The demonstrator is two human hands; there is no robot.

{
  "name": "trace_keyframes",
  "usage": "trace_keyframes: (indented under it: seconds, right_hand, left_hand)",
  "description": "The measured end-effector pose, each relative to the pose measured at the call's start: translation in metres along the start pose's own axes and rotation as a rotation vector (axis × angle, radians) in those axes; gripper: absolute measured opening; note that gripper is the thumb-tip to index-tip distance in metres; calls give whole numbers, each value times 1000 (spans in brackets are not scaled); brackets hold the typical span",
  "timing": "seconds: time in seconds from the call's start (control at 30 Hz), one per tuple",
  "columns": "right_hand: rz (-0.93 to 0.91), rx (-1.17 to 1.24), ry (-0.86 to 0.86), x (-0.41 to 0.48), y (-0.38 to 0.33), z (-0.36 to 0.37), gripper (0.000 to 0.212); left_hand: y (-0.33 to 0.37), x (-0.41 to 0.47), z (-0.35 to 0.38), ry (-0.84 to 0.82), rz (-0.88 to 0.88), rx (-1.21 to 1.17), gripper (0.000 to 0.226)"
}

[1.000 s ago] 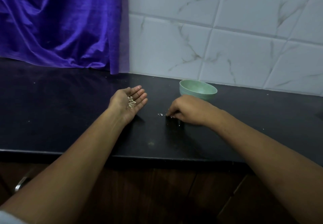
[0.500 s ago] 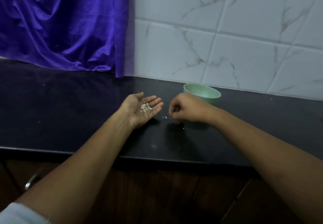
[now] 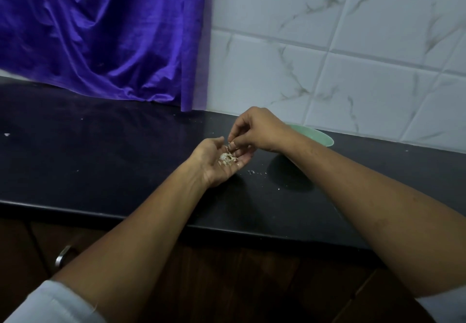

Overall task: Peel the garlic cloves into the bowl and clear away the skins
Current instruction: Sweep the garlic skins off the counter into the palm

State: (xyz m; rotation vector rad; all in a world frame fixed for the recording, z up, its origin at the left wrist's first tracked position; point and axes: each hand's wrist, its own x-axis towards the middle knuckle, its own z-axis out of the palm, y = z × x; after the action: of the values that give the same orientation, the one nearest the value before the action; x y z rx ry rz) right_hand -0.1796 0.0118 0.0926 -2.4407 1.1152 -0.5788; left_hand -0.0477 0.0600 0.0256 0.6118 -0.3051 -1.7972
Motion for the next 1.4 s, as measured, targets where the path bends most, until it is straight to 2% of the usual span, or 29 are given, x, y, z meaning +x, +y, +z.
trace_keyframes:
  seconds: [0.17, 0.3, 0.43, 0.57, 0.8, 0.9, 1.03, 1.2, 1.33, 1.4]
  right_hand:
    - [-10, -43, -34, 2, -3, 0, 8]
    - [-48, -193, -11, 7, -3, -3, 19]
    - [-89, -283, 39, 2, -1, 1, 14]
    - [-119, -243, 84, -8, 2, 4, 6]
    - [-5, -131, -46, -72, 46, -3, 40]
    - [44, -237, -106, -108, 74, 1, 55]
    - [-2, -304, 4, -119, 97, -1, 64]
    - [50, -183, 167, -88, 110, 14, 61]
    - [104, -212, 269, -64, 110, 28, 39]
    - [88, -181, 270, -61, 108, 30, 39]
  left_hand:
    - [0, -1, 1, -13, 3, -2, 56]
    - [2, 2, -2, -10, 16, -26, 55]
    - [4, 1, -2, 10, 25, -39, 53]
    - [4, -1, -2, 19, 42, -25, 52]
    - [8, 6, -4, 103, 175, -51, 49]
    - [7, 7, -4, 109, 183, -30, 49]
    - [7, 7, -4, 114, 195, -15, 49]
    - [6, 3, -2, 140, 210, 3, 50]
    - [5, -1, -1, 147, 221, 7, 50]
    - [6, -1, -1, 151, 223, 12, 50]
